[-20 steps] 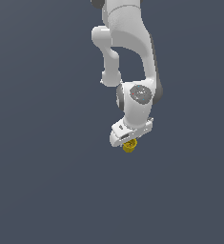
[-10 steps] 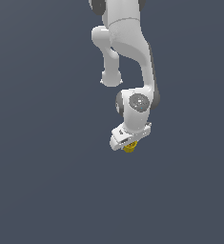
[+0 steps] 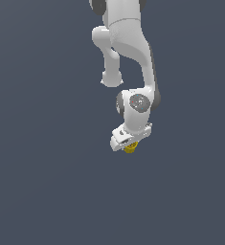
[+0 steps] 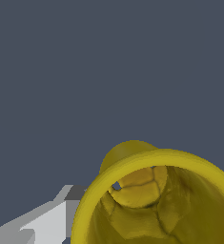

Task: Pick up the object and move it to a goal position.

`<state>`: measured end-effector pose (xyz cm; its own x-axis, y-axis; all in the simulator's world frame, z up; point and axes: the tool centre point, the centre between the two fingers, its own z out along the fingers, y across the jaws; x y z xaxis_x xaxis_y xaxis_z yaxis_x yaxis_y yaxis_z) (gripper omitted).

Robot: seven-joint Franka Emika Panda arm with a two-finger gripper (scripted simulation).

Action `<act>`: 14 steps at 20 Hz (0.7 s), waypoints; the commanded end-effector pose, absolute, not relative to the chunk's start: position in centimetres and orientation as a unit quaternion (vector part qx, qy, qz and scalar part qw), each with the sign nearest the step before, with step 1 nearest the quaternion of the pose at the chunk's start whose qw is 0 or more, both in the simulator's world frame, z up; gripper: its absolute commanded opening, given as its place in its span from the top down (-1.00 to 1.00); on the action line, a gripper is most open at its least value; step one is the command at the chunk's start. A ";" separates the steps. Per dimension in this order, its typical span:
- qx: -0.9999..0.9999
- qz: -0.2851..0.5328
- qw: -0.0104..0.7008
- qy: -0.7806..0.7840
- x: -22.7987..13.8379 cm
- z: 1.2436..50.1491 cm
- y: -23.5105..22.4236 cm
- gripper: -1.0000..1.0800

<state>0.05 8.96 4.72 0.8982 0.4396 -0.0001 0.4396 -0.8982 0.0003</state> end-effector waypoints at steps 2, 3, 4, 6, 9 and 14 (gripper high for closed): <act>0.974 0.000 0.000 0.226 0.1 4.8 8.9 1.00; 0.974 0.000 0.000 0.226 0.0 4.9 8.8 1.00; 0.974 0.000 0.000 0.226 0.0 5.1 8.7 1.00; 0.974 0.000 0.000 0.226 0.0 5.6 8.4 1.00; 0.974 0.000 0.000 0.226 -0.1 6.8 7.7 1.00; 0.974 0.000 0.000 0.226 -0.2 10.0 5.7 1.00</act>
